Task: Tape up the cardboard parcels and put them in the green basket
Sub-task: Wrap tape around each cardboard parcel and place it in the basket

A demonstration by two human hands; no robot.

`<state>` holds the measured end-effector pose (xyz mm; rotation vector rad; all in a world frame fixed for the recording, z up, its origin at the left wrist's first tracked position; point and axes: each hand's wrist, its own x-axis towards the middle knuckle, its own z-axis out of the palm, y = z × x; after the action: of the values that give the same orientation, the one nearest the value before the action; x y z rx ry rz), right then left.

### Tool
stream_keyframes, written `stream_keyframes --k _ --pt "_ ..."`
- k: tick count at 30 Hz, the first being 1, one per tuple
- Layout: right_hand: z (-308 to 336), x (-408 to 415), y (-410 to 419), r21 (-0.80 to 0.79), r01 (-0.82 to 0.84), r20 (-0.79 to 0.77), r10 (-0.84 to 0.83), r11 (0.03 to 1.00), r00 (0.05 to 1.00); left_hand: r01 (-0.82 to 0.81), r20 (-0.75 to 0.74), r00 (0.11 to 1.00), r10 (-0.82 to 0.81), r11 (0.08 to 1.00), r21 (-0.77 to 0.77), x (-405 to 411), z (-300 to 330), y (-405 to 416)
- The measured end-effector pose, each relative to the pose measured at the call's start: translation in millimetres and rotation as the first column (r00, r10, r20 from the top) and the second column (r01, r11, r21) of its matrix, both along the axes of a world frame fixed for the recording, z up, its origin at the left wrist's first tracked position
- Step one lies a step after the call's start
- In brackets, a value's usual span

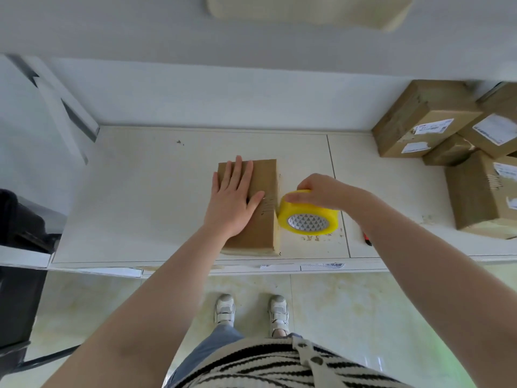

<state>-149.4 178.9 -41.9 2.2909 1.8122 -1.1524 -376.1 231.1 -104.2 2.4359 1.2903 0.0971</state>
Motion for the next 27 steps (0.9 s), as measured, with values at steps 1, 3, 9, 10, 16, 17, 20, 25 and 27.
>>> stream_keyframes --k 1,3,9,10,16,17,20,25,27 --pt "5 -7 3 0.003 -0.012 0.048 0.011 1.000 0.999 -0.001 0.029 1.000 0.001 1.000 -0.022 -4 1 1" --pt "15 -27 9 0.053 -0.047 0.167 0.038 0.997 0.985 0.001 0.097 0.995 0.007 0.996 -0.084 -15 3 7" --pt "55 -81 36 0.117 -0.142 0.194 0.118 0.983 0.974 -0.014 0.264 0.953 0.147 0.894 -0.447 -53 21 27" --pt "61 -85 40 0.070 -0.124 0.134 0.114 0.990 0.984 -0.020 0.267 0.948 0.173 0.870 -0.493 -56 26 29" --pt "77 -104 51 -0.019 -0.150 0.033 0.151 0.988 0.988 -0.054 0.277 0.899 0.338 0.714 -0.698 -58 40 34" --pt "77 -105 50 -0.038 -0.145 -0.009 0.145 0.989 0.989 -0.057 0.283 0.892 0.352 0.708 -0.704 -59 40 33" --pt "79 -98 44 -0.040 -0.118 -0.137 0.111 0.992 0.984 -0.041 0.319 0.868 0.381 0.693 -0.720 -66 36 32" --pt "72 -84 40 0.053 -0.161 0.052 0.158 0.986 0.986 0.031 0.428 0.749 0.505 0.620 -0.784 -76 28 33" --pt "69 -77 37 0.099 -0.155 0.202 0.132 0.983 0.970 0.051 0.435 0.688 0.582 0.559 -0.828 -87 23 35"
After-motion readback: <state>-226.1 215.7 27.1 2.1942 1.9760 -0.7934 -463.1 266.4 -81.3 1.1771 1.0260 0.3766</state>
